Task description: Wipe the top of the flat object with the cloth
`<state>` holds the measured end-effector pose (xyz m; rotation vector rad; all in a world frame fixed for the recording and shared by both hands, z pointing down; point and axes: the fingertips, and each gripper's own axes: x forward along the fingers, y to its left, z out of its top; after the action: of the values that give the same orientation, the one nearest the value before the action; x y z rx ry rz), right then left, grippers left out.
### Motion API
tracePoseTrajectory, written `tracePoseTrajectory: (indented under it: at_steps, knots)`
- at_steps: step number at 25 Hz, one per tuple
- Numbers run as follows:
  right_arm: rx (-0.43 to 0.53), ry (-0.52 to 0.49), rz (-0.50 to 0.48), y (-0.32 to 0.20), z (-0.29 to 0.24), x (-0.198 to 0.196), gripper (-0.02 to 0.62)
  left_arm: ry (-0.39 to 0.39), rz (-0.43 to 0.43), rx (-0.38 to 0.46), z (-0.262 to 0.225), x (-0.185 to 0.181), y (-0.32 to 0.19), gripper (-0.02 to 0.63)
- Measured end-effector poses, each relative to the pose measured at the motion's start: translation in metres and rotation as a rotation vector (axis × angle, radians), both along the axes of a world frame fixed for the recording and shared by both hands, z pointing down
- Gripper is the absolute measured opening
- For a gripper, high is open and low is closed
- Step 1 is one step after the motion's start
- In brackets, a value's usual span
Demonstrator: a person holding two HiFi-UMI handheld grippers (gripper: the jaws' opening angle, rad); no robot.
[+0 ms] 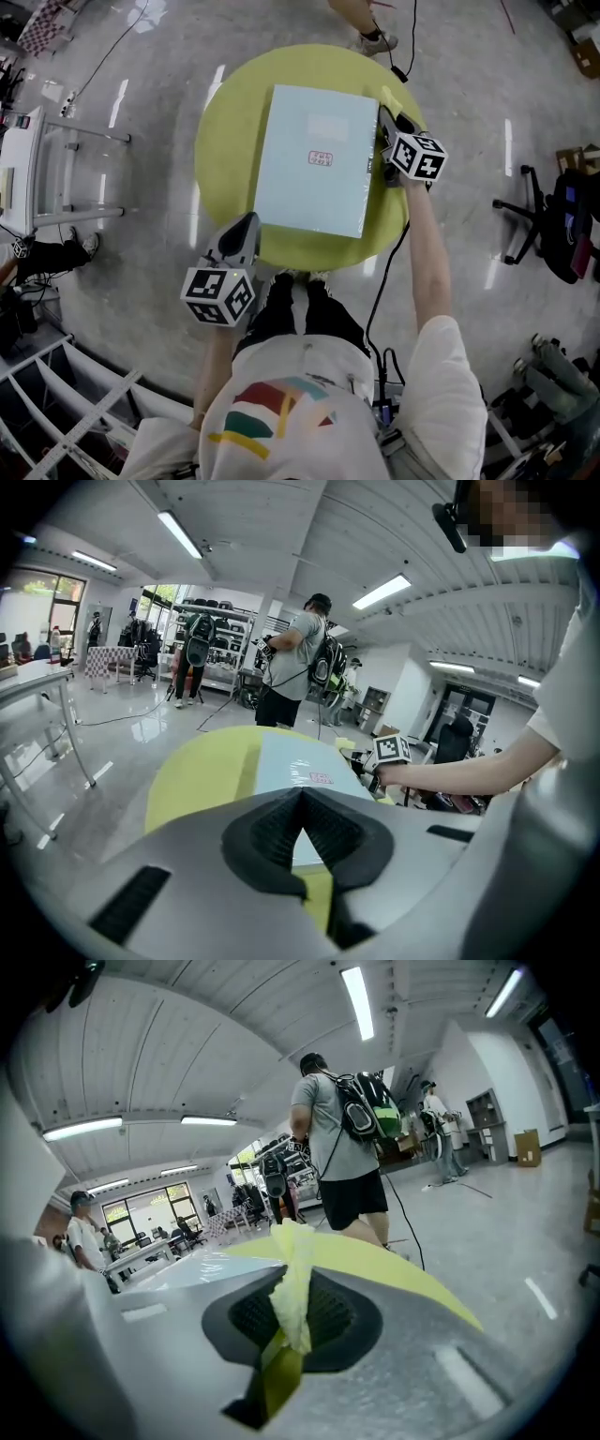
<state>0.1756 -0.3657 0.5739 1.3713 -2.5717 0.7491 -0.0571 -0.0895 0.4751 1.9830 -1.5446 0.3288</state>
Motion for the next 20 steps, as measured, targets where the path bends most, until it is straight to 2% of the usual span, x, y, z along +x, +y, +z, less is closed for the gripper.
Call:
tracePoseTrajectory:
  at_steps: [9, 14, 20]
  knots:
    - [-0.031, -0.001, -0.086, 0.032, 0.002, -0.004, 0.028, 0.008, 0.037, 0.014, -0.003, 0.006, -0.005, 0.012]
    - [-0.069, -0.024, -0.133, 0.07, 0.004, -0.008, 0.028, 0.02, 0.078, 0.055, -0.014, 0.012, -0.007, 0.014]
    - [-0.105, 0.002, -0.197, 0.124, 0.009, -0.011, 0.026, 0.038, 0.122, 0.092, -0.024, 0.016, -0.011, 0.014]
